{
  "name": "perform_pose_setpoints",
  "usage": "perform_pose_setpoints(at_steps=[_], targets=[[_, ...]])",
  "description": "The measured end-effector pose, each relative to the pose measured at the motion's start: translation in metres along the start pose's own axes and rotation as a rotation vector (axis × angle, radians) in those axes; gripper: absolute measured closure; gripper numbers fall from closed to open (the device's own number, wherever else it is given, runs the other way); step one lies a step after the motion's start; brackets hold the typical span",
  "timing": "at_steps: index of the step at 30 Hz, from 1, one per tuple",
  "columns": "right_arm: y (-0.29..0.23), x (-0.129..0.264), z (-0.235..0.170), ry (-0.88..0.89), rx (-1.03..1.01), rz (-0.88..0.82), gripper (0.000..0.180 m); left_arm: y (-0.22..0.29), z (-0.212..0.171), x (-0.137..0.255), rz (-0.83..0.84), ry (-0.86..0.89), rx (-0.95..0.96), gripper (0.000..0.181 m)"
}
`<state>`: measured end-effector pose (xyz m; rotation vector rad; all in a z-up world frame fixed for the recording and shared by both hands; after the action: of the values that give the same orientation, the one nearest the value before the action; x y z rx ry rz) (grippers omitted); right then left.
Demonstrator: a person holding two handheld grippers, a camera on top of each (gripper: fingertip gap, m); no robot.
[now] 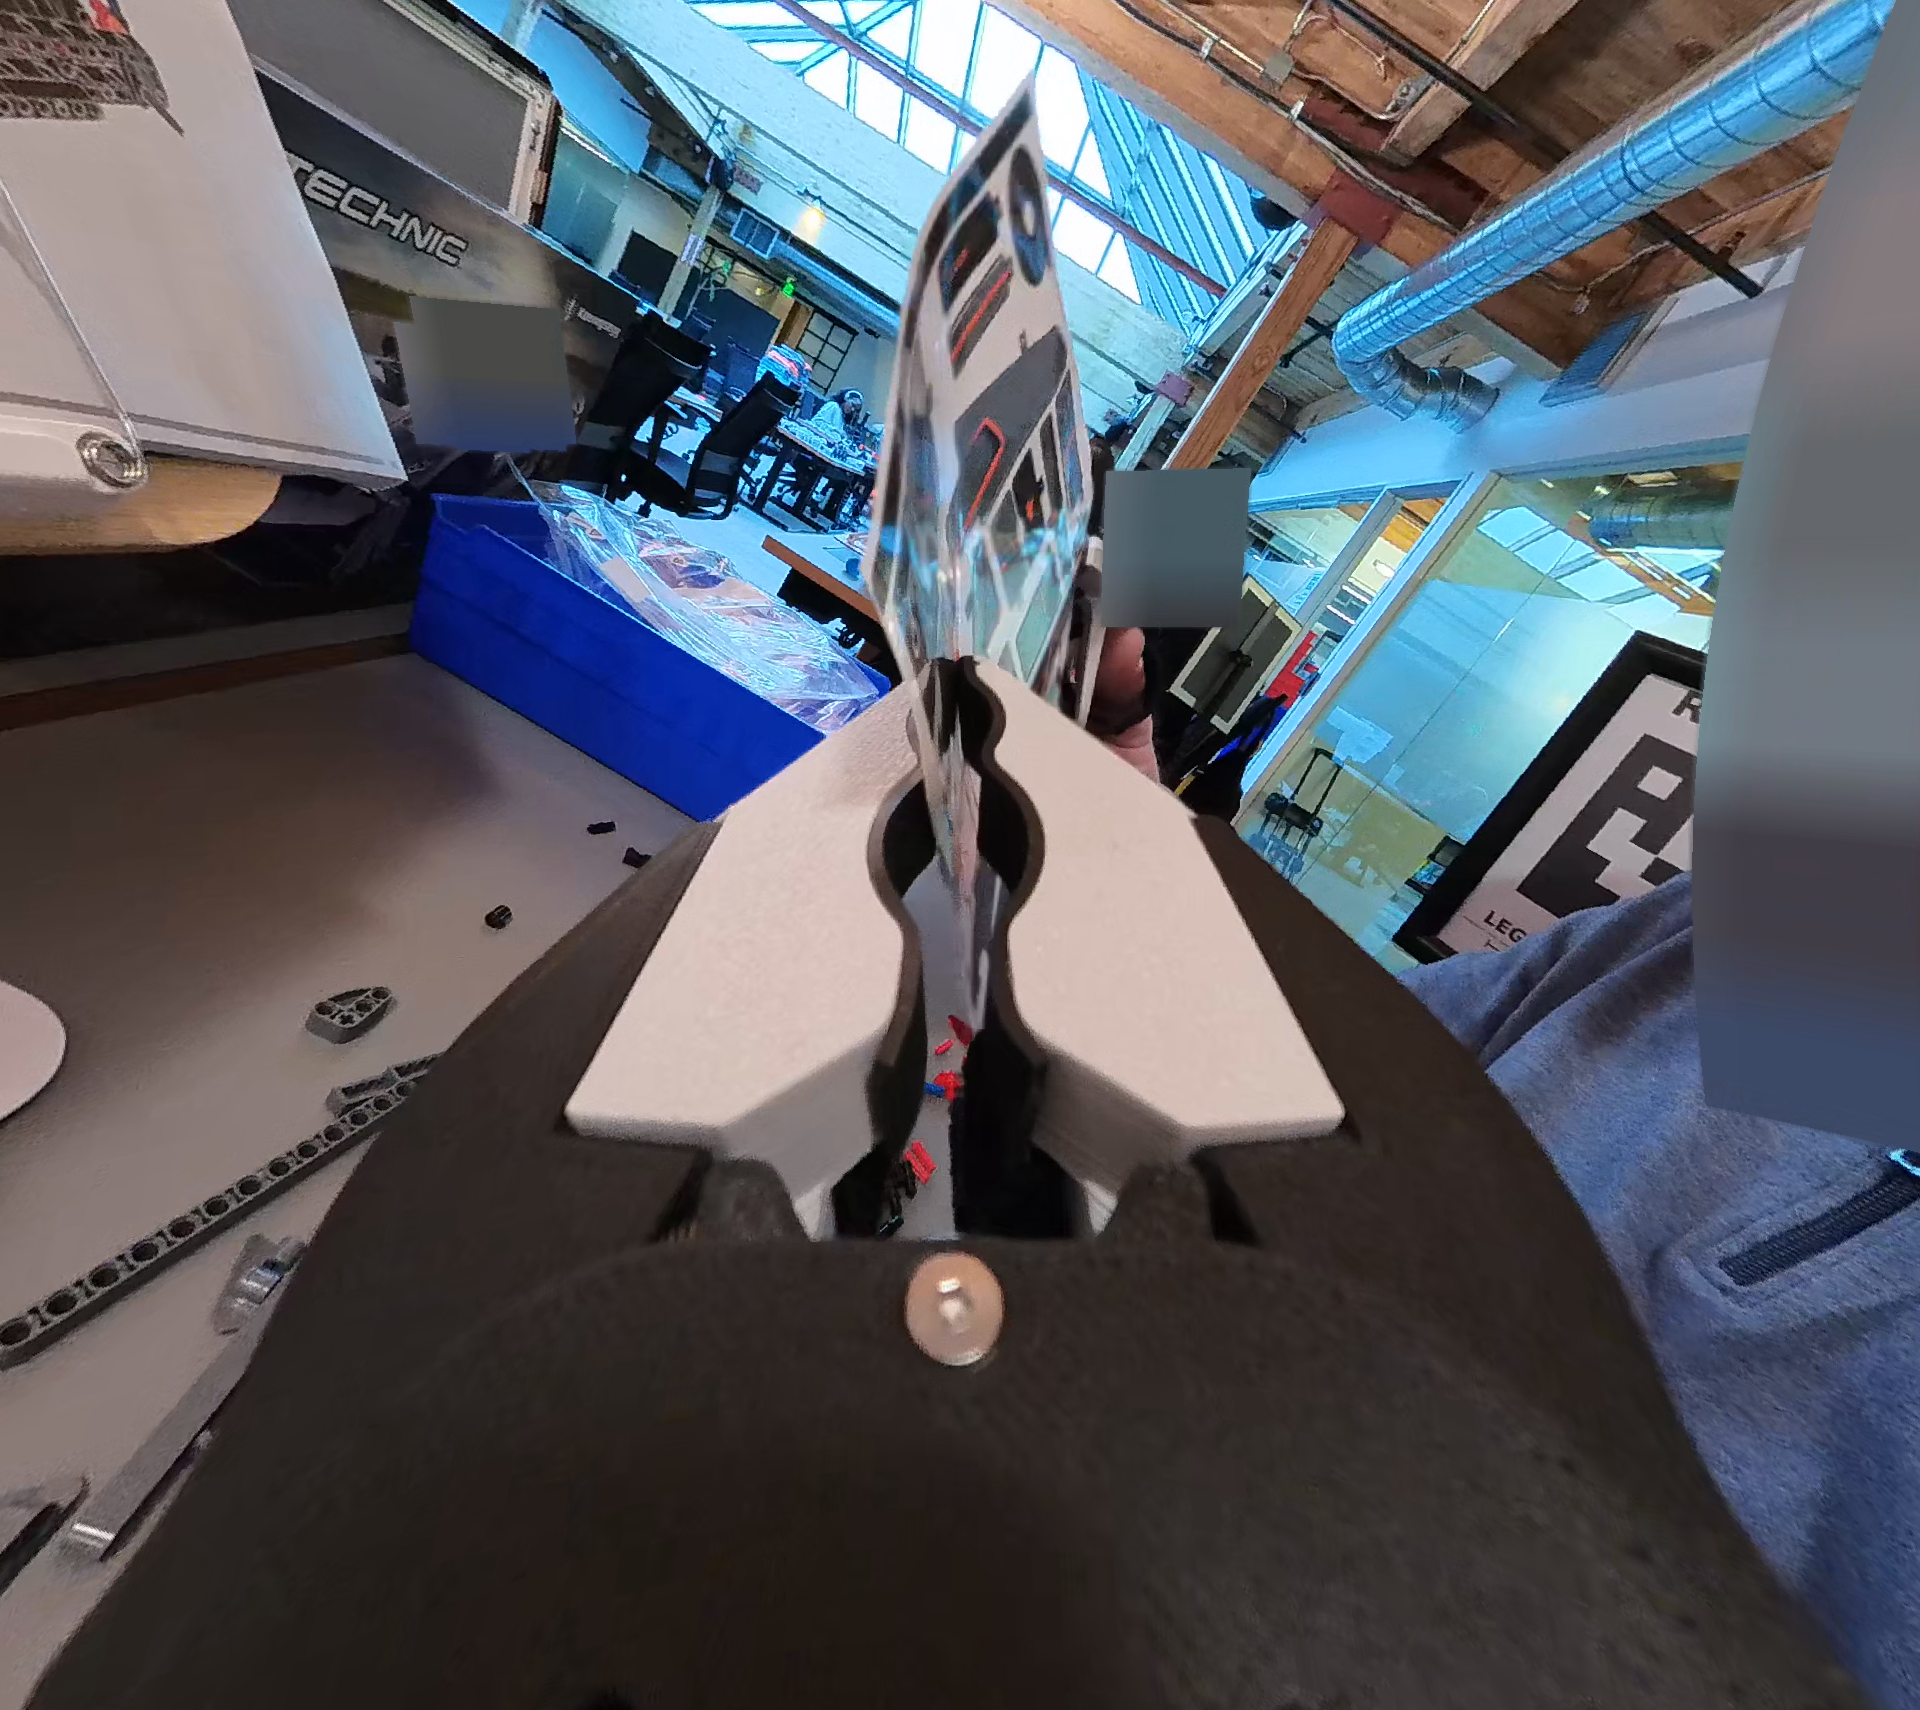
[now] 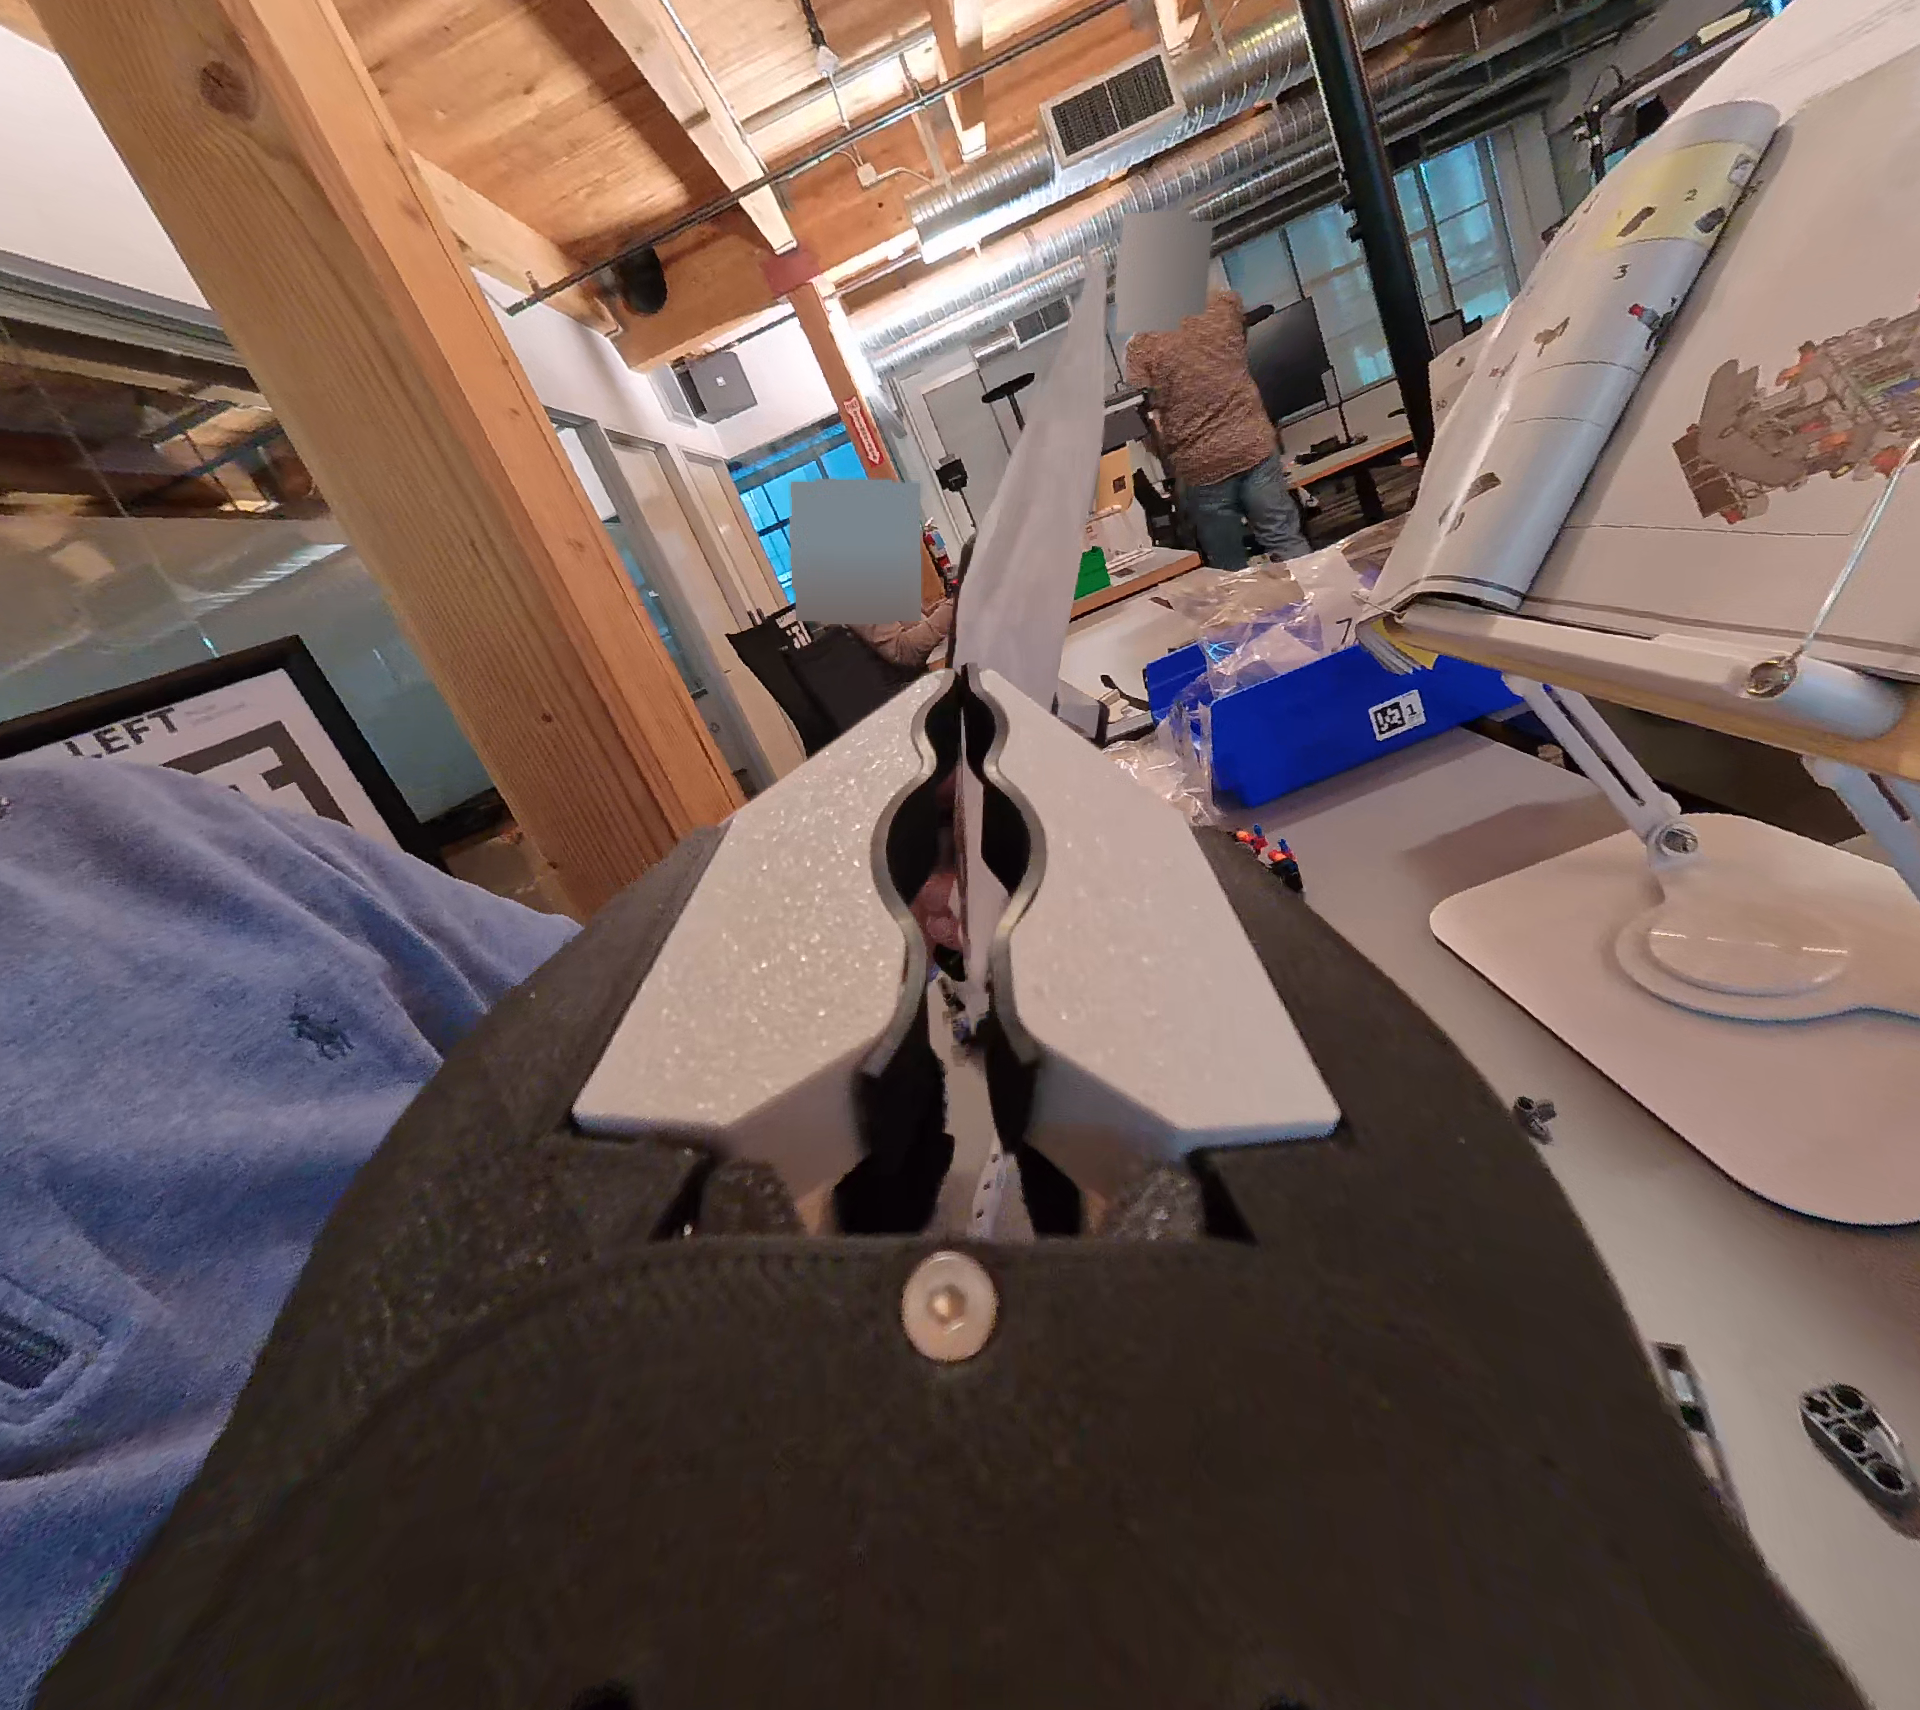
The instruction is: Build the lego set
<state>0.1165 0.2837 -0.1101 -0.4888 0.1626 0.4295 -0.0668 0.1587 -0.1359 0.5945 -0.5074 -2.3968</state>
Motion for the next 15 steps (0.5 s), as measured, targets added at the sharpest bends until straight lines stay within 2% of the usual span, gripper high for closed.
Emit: perform_pose_setpoints(at_steps=[1,5,9,12,15], targets=[[0.000,0.000,0.000,0.004,0.017,-0.015,0.180,0.000,0.000,0.000,0.002,-0.006,-0.003,0.181],[-0.001,0.001,0.002,0.017,0.044,-0.048,0.180,-0.001,0.005,0.004,0.095,0.008,-0.077,0.175],[0.000,0.007,0.008,0.037,0.095,-0.134,0.180,-0.001,0.023,0.031,0.371,0.076,-0.233,0.139],[-0.002,0.009,0.009,0.039,0.127,-0.190,0.180,0.023,0.033,0.043,0.574,0.074,-0.488,0.137],[-0.007,0.003,0.007,0.025,0.164,-0.227,0.180,0.061,0.029,0.013,0.609,-0.070,-0.792,0.143]])
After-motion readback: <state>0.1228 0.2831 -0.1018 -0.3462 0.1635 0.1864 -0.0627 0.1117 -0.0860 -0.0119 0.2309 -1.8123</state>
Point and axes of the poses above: each gripper's, where its closed fingertips meet, x back along the fingers, z out of its top, y = z × x across the jaws, the point moved 8 cm from there along x, back along the fingers, and after that the axes turned 7 degrees about -z, right-handed, at the moved point
